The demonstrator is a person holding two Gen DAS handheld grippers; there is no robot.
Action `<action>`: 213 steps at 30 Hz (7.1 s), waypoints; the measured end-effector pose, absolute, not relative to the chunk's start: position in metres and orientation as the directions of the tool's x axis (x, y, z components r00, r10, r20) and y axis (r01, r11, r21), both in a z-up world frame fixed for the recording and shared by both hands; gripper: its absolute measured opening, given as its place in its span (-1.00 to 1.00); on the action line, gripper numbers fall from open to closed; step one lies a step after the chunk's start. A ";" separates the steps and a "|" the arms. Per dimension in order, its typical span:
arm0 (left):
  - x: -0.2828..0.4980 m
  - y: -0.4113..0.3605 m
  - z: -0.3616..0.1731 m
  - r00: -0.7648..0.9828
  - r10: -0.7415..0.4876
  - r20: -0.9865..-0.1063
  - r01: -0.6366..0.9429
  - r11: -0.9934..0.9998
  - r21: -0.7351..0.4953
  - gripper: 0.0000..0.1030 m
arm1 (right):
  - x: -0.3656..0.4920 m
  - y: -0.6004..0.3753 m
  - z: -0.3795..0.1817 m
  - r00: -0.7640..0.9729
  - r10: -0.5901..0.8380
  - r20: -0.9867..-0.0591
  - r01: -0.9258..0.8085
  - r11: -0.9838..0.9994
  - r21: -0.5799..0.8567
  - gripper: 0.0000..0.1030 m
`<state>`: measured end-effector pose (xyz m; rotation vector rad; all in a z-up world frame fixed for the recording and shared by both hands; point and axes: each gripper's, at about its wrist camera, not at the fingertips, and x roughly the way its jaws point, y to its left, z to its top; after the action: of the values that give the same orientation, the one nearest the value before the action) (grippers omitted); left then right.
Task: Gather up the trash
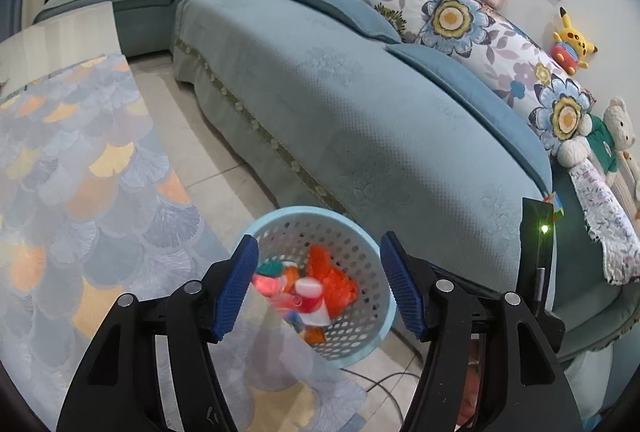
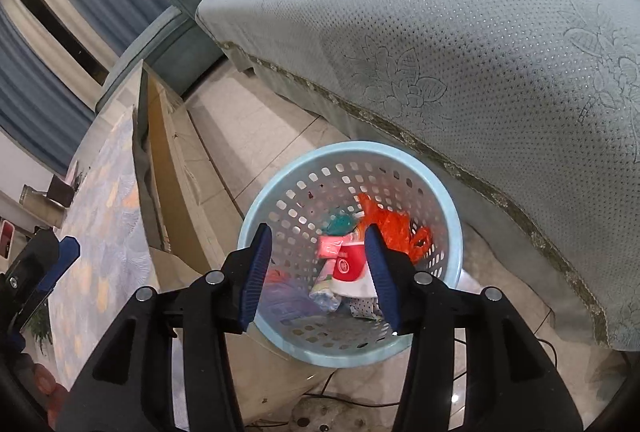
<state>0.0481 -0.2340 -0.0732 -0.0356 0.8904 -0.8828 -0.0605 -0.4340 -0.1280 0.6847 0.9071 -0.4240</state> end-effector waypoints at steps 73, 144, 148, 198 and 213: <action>-0.055 -0.108 -0.019 0.853 -0.281 -0.440 0.286 0.957 -0.058 0.75 | -0.147 -0.278 -0.010 0.782 -0.394 -0.482 0.494 0.864 0.095 0.17; -0.056 -0.112 -0.021 0.839 -0.309 -0.448 0.320 0.946 -0.054 0.82 | -0.142 -0.283 -0.018 0.788 -0.338 -0.515 0.458 0.881 0.122 0.31; -0.054 -0.111 -0.022 0.836 -0.309 -0.453 0.315 0.947 -0.064 0.82 | -0.141 -0.283 -0.019 0.787 -0.336 -0.518 0.455 0.882 0.120 0.31; -0.055 -0.106 -0.004 0.879 -0.271 -0.393 0.307 0.951 0.032 0.82 | -0.135 -0.285 -0.021 0.791 -0.323 -0.520 0.435 0.894 0.106 0.31; -0.056 -0.104 0.000 0.881 -0.271 -0.388 0.308 0.951 0.035 0.82 | -0.131 -0.278 -0.018 0.796 -0.314 -0.518 0.421 0.901 0.101 0.31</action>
<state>-0.0557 -0.1038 -0.0004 0.0967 0.3895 -0.3023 -0.1312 -0.2782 -0.0183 0.2160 0.5158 -0.3985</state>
